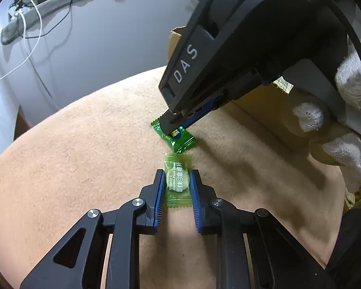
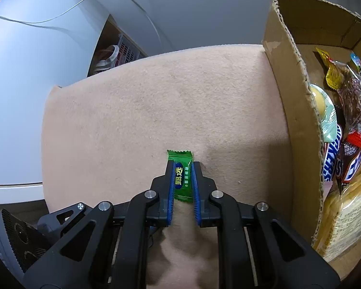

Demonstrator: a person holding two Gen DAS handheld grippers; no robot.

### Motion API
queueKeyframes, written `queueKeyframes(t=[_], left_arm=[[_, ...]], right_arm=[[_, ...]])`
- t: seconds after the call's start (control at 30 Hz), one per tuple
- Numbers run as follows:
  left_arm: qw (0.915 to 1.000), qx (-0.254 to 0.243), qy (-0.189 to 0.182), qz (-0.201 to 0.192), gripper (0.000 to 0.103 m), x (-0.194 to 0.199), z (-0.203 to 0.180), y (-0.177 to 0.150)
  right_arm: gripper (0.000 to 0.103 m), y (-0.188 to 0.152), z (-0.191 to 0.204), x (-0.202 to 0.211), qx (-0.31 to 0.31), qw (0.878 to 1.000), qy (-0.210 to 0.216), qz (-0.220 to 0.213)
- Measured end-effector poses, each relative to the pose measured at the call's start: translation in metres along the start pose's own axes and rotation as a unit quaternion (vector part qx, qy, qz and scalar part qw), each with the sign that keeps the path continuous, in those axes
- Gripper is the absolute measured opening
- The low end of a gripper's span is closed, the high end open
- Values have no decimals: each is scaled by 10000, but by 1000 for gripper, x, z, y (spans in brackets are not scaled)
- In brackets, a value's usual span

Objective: Organize snacks
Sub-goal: 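Grasp the light green candy with the left gripper while the right grasps the dark green candy, then carry both green candies over the box and open both grippers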

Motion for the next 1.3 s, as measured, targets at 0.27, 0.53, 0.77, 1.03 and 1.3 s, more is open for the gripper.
queueKeyframes(t=[0.27,0.53,0.77,1.03,1.3], left_arm=[[9994,183,173,247,19,7,8,-5],[9983,425,228,321,19,2,22,4],[9971,663,212,313,19,3,23,14],[9948,970,156,271,19,12,31,19],[9945,1029,157,108,19,30,36,17]], right_arm=[[13,-7,12,-2,520,9984,-235,65],[16,-8,24,-8,949,9937,-580,94],[7,-5,23,3,893,9954,-340,-50],[6,-8,21,23,785,9966,-9,-249],[6,-15,26,63,782,9944,310,-642]])
Point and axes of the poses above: each gripper's, at about its wrist camera, not at the fingertips, and x roughly against the way its jaws point, z to its left, y to its top, the point moved 4 cm from there along -x, roughly the way its jaws point, and after that the axes turned 15 degrees about y, right-handed, at the moved point
